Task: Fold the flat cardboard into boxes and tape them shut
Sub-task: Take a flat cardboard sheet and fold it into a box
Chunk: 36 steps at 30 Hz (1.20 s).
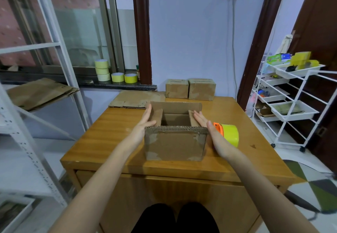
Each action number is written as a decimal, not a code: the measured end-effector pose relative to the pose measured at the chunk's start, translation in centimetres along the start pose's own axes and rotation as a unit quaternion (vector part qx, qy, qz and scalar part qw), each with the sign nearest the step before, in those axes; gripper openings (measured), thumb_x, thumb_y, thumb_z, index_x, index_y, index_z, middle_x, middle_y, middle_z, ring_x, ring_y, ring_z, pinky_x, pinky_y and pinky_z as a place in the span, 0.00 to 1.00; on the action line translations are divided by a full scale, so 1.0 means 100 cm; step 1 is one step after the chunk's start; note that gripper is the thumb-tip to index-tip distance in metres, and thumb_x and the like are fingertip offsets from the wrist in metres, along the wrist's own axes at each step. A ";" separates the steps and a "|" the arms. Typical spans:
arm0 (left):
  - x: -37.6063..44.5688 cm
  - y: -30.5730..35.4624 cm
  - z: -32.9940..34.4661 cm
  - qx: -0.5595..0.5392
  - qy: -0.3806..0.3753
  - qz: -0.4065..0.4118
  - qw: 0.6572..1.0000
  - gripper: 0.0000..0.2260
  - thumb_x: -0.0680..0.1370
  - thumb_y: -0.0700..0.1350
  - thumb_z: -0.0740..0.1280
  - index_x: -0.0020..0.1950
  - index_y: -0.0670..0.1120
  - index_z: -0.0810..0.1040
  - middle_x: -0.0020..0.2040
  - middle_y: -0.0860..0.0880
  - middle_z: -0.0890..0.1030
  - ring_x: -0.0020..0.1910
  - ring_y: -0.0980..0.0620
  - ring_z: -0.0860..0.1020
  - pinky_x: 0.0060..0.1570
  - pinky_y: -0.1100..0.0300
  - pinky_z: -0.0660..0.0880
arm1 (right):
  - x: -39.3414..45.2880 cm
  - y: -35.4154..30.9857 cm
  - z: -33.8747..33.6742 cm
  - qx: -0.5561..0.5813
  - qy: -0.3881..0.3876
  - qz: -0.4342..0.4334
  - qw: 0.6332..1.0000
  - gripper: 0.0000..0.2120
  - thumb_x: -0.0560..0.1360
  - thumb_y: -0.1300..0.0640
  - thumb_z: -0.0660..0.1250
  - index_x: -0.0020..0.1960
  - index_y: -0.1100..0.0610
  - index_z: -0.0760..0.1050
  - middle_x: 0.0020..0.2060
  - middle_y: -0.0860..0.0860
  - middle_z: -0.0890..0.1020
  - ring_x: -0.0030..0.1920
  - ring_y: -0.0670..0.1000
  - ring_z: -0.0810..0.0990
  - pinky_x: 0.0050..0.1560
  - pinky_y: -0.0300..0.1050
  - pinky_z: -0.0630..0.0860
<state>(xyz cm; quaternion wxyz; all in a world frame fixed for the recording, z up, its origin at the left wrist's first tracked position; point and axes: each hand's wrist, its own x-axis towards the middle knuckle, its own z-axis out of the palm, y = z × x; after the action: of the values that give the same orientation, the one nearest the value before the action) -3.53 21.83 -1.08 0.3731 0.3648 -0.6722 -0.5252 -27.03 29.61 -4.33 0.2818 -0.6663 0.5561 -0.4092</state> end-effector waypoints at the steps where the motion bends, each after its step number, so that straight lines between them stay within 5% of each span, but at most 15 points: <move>1: -0.001 -0.002 -0.001 -0.009 0.001 -0.006 1.000 0.28 0.81 0.38 0.57 0.78 0.51 0.48 0.79 0.54 0.46 0.77 0.53 0.47 0.71 0.59 0.49 | -0.001 0.000 -0.001 -0.010 -0.006 -0.007 1.000 0.42 0.71 0.24 0.39 0.77 0.47 0.54 0.77 0.39 0.52 0.74 0.34 0.44 0.74 0.39 0.42; 6: -0.002 -0.003 0.000 -0.009 0.000 -0.017 1.000 0.29 0.81 0.38 0.58 0.78 0.52 0.48 0.79 0.53 0.47 0.77 0.52 0.48 0.72 0.56 0.48 | -0.001 -0.006 -0.010 -0.090 -0.041 -0.040 0.994 0.44 0.71 0.24 0.45 0.77 0.51 0.55 0.75 0.39 0.54 0.74 0.34 0.45 0.74 0.33 0.44; 12: -0.003 -0.006 -0.001 -0.012 0.008 -0.017 1.000 0.27 0.82 0.38 0.56 0.78 0.53 0.50 0.79 0.51 0.50 0.77 0.50 0.51 0.72 0.55 0.50 | 0.005 -0.006 -0.012 -0.148 -0.041 -0.022 0.988 0.35 0.75 0.36 0.55 0.76 0.54 0.58 0.76 0.42 0.57 0.75 0.37 0.47 0.77 0.45 0.48; 15: -0.006 -0.004 0.002 -0.014 0.045 -0.025 0.999 0.20 0.83 0.54 0.53 0.75 0.62 0.55 0.78 0.51 0.56 0.76 0.48 0.55 0.75 0.45 0.49 | 0.004 -0.008 -0.007 -0.104 -0.025 -0.015 0.994 0.30 0.75 0.38 0.53 0.74 0.49 0.63 0.75 0.42 0.60 0.75 0.37 0.48 0.75 0.40 0.49; 18: -0.011 -0.011 0.001 -0.061 0.062 -0.010 0.996 0.29 0.70 0.72 0.55 0.69 0.65 0.65 0.75 0.54 0.63 0.74 0.52 0.60 0.74 0.47 0.53 | 0.003 -0.012 -0.002 -0.059 0.005 -0.007 0.998 0.21 0.76 0.41 0.55 0.69 0.43 0.65 0.74 0.43 0.62 0.74 0.38 0.51 0.71 0.35 0.51; 22: -0.014 -0.016 0.006 -0.005 0.085 0.021 0.996 0.21 0.81 0.57 0.56 0.73 0.56 0.65 0.75 0.55 0.63 0.74 0.54 0.59 0.67 0.60 0.55 | 0.002 -0.013 0.004 -0.007 0.058 -0.007 0.998 0.18 0.78 0.47 0.61 0.67 0.43 0.65 0.72 0.45 0.66 0.73 0.44 0.61 0.73 0.45 0.60; 26: -0.011 -0.020 0.003 0.024 0.107 0.045 0.993 0.15 0.82 0.47 0.60 0.69 0.53 0.70 0.72 0.55 0.66 0.72 0.55 0.63 0.66 0.61 0.61 | 0.000 -0.011 0.007 0.018 0.130 0.002 0.991 0.28 0.74 0.49 0.68 0.71 0.53 0.65 0.69 0.48 0.69 0.68 0.48 0.69 0.67 0.48 0.71; 36: -0.001 -0.022 0.004 0.039 0.115 0.048 0.991 0.08 0.81 0.38 0.59 0.57 0.48 0.73 0.67 0.56 0.65 0.65 0.59 0.63 0.64 0.62 0.57 | 0.005 -0.013 0.010 0.013 0.122 0.003 0.992 0.36 0.79 0.57 0.63 0.78 0.51 0.45 0.72 0.44 0.57 0.71 0.40 0.58 0.71 0.40 0.59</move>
<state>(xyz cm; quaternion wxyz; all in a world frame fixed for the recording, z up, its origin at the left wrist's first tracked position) -3.66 21.72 -3.35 0.4581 0.4043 -0.6615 -0.4348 -25.47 29.37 -3.60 0.2221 -0.6060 0.5827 -0.4939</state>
